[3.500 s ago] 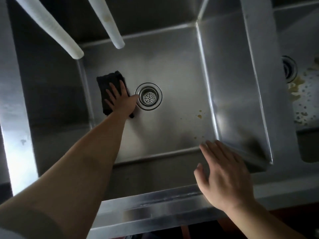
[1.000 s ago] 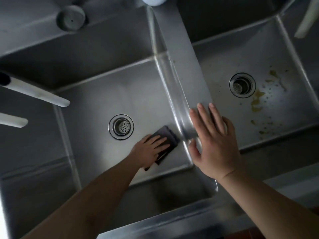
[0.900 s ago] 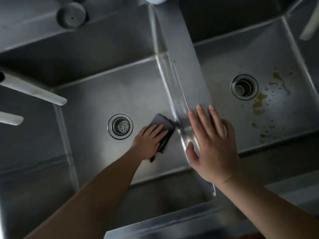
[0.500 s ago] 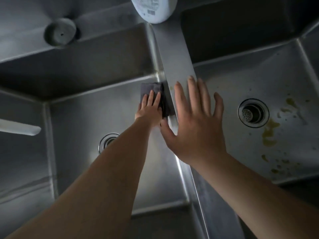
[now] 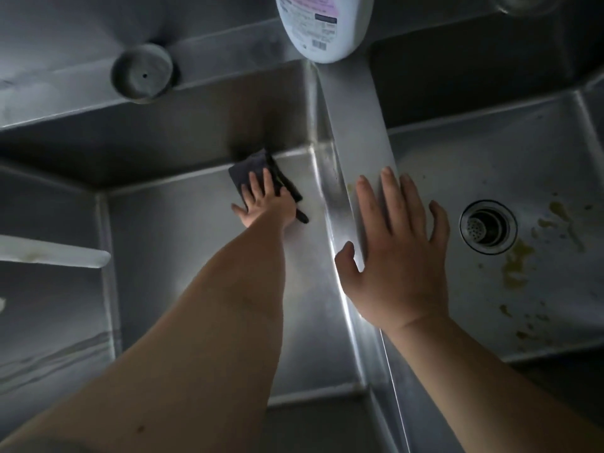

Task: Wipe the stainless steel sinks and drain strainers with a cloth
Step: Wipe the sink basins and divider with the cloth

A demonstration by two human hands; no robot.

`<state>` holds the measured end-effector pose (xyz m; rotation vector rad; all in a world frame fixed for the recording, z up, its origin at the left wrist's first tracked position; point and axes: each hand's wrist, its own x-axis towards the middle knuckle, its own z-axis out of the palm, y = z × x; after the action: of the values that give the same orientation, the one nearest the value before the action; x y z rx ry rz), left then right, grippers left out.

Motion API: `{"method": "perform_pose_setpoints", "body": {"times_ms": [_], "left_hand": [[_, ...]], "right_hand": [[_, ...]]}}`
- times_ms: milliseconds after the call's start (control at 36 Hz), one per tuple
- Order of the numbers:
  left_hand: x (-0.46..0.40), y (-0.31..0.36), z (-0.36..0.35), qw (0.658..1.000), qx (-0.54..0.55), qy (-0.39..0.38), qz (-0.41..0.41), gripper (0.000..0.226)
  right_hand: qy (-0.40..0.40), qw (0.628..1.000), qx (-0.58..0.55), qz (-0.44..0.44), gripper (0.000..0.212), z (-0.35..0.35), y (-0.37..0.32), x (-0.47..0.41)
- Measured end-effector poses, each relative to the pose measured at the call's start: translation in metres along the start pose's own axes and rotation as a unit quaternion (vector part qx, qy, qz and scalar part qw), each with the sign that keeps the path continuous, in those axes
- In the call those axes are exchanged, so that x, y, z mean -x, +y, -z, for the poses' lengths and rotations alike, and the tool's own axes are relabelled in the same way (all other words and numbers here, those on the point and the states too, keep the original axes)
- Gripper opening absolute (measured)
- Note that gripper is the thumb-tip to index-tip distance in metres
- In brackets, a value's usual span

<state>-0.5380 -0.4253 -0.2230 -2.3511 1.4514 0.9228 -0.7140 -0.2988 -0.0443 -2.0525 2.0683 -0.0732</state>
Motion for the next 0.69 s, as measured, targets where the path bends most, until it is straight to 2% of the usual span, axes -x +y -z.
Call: {"method": "perform_pose_setpoints", "body": {"times_ms": [56,111,194,278,361,417,472,528,583,639,667,694], "left_hand": [[-0.003,-0.009,0.008,0.999,0.042,0.003,-0.001,0.057],[-0.003,-0.015,0.013,0.993,0.11,0.052,0.004,0.052],[-0.004,-0.021,0.016,0.948,0.27,0.151,0.079,0.055],[-0.011,-0.023,0.02,0.909,0.345,0.144,0.185,0.061],[-0.02,-0.023,0.026,0.864,0.433,0.111,0.232,0.06],[-0.024,-0.023,0.033,0.816,0.526,0.054,0.233,0.064],[-0.026,-0.025,0.042,0.77,0.588,0.015,0.247,0.057],[-0.024,-0.027,0.05,0.756,0.604,-0.007,0.253,0.042],[-0.017,-0.026,0.054,0.762,0.605,0.01,0.229,0.029],[-0.009,-0.029,0.052,0.764,0.611,0.069,0.196,0.023],[-0.001,-0.032,0.051,0.754,0.623,0.091,0.188,0.022],[0.004,-0.036,0.049,0.728,0.651,0.101,0.19,0.021]], "right_hand": [[-0.004,1.0,0.006,-0.001,0.077,0.001,0.0,0.0],[-0.008,1.0,0.008,-0.003,0.077,0.002,-0.001,0.0],[-0.006,1.0,0.002,-0.006,0.076,0.003,-0.001,-0.001],[-0.005,1.0,0.002,-0.005,0.076,0.001,0.0,-0.001],[-0.007,1.0,0.0,-0.003,0.076,0.001,0.0,-0.002],[-0.007,1.0,-0.003,-0.003,0.076,0.001,0.0,-0.002],[-0.005,1.0,-0.007,-0.004,0.077,0.001,0.0,-0.002],[-0.003,1.0,-0.011,-0.005,0.077,0.001,-0.001,-0.002],[0.002,1.0,-0.015,-0.002,0.076,0.002,-0.001,-0.003],[0.014,1.0,-0.023,-0.001,0.075,0.001,-0.002,-0.003],[0.023,0.999,-0.031,-0.002,0.075,0.001,-0.002,-0.003],[0.033,0.999,-0.038,-0.001,0.075,0.001,-0.002,-0.003]]}}
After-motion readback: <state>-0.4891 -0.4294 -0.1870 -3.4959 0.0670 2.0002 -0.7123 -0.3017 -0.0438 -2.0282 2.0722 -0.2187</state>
